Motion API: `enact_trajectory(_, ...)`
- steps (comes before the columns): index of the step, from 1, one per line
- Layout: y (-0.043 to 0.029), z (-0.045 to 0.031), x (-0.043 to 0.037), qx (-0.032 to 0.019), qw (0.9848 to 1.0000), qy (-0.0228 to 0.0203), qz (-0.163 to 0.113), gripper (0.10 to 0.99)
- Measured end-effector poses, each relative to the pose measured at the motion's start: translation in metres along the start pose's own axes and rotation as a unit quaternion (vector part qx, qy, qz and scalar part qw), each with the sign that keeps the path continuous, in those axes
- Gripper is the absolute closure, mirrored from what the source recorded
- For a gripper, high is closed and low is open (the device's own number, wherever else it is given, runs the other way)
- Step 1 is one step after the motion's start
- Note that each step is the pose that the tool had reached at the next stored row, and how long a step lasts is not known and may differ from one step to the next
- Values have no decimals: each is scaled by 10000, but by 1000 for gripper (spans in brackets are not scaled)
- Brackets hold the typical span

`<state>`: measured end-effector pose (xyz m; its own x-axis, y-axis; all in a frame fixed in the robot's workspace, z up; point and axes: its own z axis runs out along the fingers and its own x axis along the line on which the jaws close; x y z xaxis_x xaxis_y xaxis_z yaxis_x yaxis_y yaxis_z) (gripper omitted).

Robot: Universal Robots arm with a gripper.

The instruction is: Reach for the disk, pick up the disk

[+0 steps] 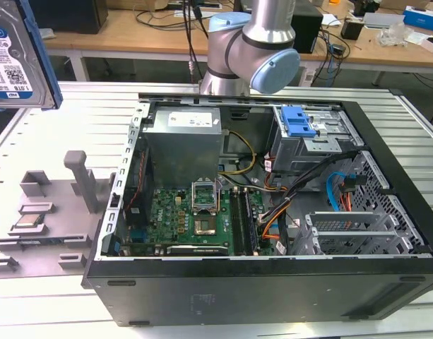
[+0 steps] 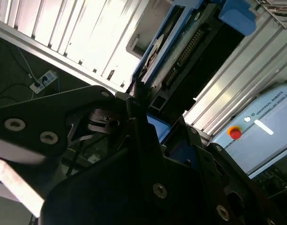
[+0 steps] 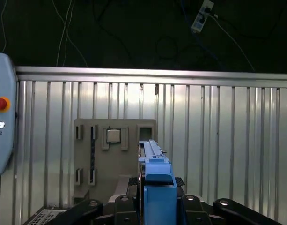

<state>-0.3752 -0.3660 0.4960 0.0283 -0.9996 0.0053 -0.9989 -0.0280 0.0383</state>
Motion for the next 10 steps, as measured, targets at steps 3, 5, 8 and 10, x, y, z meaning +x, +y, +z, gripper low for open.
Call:
enact_trajectory(3,-23,-2,2,-1,10000,1,-1,718)
enact_trajectory(5,-71,-4,2,-1,10000,1,-1,718)
enact_trajectory(8,-173,-7,5,0,10000,1,0,718)
enact_trajectory(10,-264,-11,8,-1,10000,2,0,718)
